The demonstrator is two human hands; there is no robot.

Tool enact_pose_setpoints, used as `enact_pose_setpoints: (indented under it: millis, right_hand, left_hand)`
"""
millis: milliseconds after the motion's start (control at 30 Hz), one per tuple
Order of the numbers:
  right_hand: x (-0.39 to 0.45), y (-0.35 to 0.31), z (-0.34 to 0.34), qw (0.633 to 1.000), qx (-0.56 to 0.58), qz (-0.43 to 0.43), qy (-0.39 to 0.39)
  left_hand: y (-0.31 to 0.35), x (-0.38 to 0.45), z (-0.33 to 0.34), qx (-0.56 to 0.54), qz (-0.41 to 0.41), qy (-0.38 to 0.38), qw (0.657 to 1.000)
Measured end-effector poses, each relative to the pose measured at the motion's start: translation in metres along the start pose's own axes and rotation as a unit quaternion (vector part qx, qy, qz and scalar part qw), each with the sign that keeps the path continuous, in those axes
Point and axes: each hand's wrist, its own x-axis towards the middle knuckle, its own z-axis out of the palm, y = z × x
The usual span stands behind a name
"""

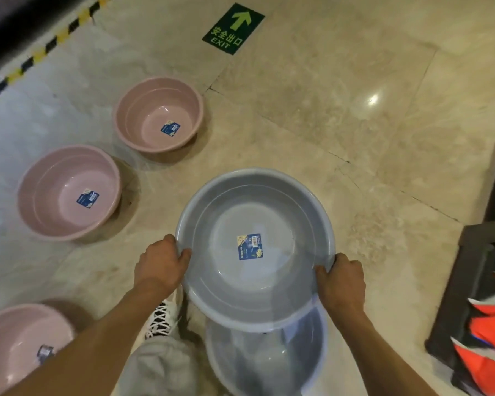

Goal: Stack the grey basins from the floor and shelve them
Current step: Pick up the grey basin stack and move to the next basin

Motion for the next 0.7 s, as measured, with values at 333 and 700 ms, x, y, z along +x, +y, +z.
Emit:
enact_pose_setpoints:
  millis: [333, 700]
  right_hand:
    - [-0.082, 0.141, 0.042, 0.999, -0.021, 0.034, -0.012]
    - [-0.099, 0.190, 0.097, 0.999, 0.007, 0.050, -0.013]
  left_hand:
    - [-0.041, -0.130, 0.118, -0.019, -0.046, -0.056, 0.997]
    - [-0.068, -0.142, 0.176, -0.040, -0.027, -0.070, 0.996]
